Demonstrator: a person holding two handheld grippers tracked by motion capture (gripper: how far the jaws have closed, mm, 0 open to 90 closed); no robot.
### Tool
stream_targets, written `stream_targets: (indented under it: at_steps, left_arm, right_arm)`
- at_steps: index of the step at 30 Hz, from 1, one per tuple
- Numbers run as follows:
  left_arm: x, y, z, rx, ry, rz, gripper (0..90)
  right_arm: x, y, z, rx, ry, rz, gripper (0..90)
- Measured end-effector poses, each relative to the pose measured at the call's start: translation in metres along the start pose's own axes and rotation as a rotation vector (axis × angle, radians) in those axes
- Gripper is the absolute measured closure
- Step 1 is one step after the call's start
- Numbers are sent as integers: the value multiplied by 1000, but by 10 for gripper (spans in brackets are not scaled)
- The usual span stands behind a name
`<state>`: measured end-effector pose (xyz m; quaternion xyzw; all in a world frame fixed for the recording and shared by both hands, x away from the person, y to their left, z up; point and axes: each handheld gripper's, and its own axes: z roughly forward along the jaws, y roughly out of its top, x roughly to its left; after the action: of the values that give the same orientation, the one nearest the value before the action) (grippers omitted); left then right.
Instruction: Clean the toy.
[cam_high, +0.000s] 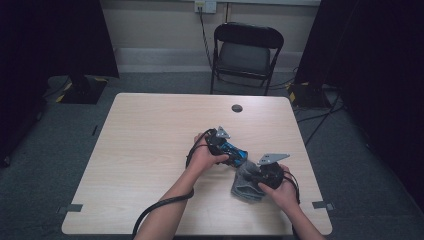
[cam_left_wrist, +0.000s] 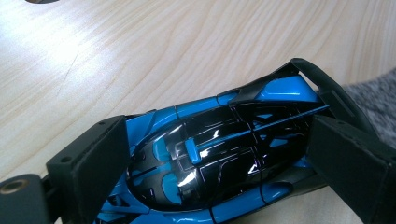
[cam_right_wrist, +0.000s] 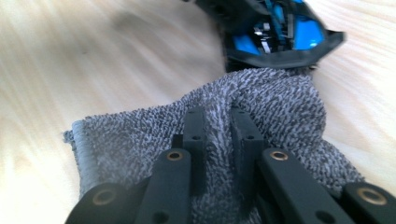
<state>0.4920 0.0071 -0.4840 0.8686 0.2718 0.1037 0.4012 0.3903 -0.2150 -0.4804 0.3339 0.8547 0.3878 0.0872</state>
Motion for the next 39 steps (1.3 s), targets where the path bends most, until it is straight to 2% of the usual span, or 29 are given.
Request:
stream_targets:
  at_steps: [10, 16, 21, 26, 33, 35, 37, 38, 39]
  left_arm:
    - [0, 0, 0, -2, 0, -1, 60]
    - [0, -1, 0, -6, 3, -1, 60]
    - [-1, 0, 0, -8, 2, -3, 59]
    - [-1, -1, 1, -12, 2, -4, 59]
    - [-1, 0, 0, -7, 2, -1, 60]
    - [-1, -1, 0, -8, 1, -4, 60]
    - [-1, -1, 0, -8, 3, -1, 60]
    - [-1, -1, 0, -8, 2, -4, 60]
    - [-1, -1, 0, -8, 2, -3, 60]
  right_arm:
    - [17, 2, 5, 6, 41, -41, 787]
    - [18, 2, 6, 3, 63, -47, 787]
    - [21, 0, 4, 13, 87, -70, 787]
    - [23, -3, -3, 6, 115, -85, 785]
    - [20, -8, -17, -7, 101, -79, 785]
    - [15, -8, -23, -18, 84, -65, 785]
    - [3, -7, -34, -46, 49, -33, 785]
    - [3, -7, -34, -46, 49, -33, 785]
    - [-5, -6, -40, -55, 23, -18, 785]
